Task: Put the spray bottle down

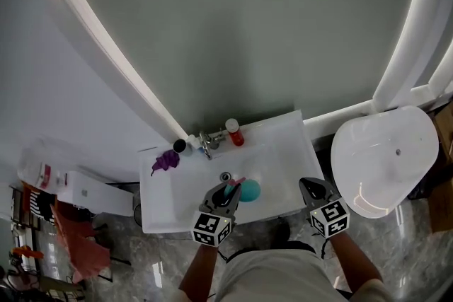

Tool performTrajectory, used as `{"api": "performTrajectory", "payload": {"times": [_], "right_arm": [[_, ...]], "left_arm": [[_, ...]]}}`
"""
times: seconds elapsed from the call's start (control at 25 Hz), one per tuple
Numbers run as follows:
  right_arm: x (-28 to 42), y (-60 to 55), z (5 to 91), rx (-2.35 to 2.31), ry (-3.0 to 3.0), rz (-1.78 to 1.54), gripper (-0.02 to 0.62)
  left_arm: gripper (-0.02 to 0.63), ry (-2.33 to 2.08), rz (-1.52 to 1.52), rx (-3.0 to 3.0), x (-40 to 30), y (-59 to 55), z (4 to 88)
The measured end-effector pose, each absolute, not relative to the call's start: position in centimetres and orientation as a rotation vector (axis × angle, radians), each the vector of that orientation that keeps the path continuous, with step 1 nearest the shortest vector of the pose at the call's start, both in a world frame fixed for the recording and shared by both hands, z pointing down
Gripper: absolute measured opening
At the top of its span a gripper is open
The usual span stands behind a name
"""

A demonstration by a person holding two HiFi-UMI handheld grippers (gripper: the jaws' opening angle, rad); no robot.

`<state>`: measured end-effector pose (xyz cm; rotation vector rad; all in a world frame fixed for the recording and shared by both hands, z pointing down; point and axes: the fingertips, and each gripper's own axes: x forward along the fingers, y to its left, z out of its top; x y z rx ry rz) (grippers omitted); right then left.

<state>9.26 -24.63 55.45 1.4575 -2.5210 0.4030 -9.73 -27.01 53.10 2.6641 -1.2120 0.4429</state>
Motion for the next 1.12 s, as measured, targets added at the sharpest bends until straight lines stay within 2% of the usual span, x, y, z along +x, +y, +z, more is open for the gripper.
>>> {"api": "performTrajectory", "payload": {"times": [0.52, 1.12], "right_arm": [[14.2, -28.9, 58.9, 1.416, -2.526, 0.493, 0.009], [16.4, -31.2, 60.9, 1.638, -2.382, 0.604, 0.011]], "left_arm": [[0.072, -1.205, 0.562, 2.683, -2.4, -32.6, 55.6], [0.072, -1.095, 0.686, 2.749, 1.0, -43.6, 62.5]]}}
